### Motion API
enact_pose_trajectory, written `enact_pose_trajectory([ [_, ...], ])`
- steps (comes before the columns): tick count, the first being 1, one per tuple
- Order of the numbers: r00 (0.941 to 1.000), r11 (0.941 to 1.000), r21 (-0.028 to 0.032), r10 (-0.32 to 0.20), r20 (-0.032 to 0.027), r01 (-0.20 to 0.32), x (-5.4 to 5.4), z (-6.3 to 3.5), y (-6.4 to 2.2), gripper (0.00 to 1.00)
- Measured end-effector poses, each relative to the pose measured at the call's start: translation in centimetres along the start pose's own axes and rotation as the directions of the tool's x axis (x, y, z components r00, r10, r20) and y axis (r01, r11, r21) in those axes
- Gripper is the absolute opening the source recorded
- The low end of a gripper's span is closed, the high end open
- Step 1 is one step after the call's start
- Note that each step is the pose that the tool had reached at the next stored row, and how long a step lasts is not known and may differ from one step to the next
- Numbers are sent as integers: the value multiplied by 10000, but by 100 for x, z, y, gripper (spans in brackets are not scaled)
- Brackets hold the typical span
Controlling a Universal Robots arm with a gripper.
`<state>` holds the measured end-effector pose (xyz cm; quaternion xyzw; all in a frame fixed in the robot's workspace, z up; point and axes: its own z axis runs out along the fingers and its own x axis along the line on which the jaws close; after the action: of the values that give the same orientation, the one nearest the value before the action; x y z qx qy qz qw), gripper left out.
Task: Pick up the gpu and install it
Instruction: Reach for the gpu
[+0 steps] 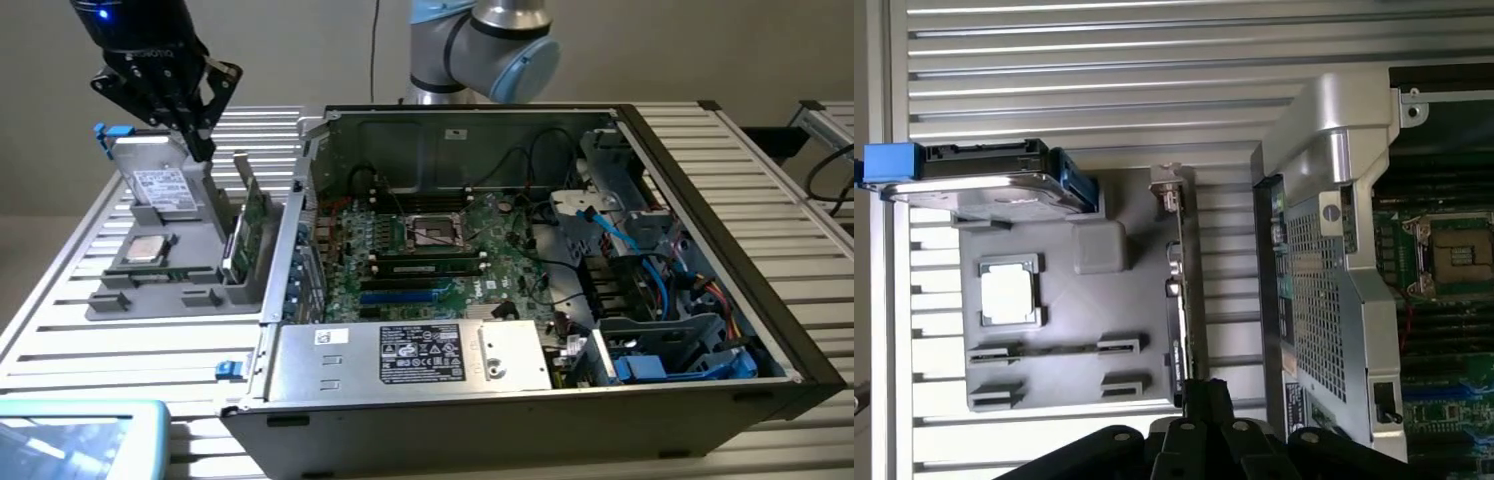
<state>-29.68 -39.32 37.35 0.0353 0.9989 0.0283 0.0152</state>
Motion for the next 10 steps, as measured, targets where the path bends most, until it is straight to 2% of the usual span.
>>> enact_pose_trajectory([
  [10,10000,10000,-14,0,0,0,28,11,22,12],
])
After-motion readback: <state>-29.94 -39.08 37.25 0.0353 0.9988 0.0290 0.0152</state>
